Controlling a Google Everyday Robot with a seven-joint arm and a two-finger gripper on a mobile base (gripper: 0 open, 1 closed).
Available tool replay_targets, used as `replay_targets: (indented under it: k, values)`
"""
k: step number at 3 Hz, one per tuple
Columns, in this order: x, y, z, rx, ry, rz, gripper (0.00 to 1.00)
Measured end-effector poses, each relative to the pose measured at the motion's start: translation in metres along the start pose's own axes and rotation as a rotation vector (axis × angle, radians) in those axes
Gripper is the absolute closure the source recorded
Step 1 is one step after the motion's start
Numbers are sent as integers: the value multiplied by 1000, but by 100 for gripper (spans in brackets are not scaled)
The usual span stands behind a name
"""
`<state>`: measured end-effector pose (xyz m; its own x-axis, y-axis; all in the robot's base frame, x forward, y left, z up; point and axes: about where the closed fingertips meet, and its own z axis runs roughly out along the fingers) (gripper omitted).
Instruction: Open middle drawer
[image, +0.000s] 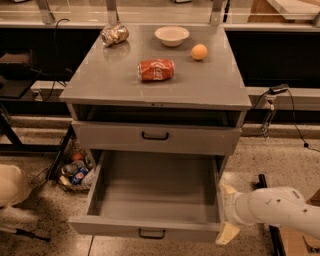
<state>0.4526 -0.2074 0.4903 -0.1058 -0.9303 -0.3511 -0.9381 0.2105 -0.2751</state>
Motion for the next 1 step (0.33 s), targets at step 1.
replay_targets:
  k: [1]
  values:
    - [6,-41,-61,101,43,-4,0]
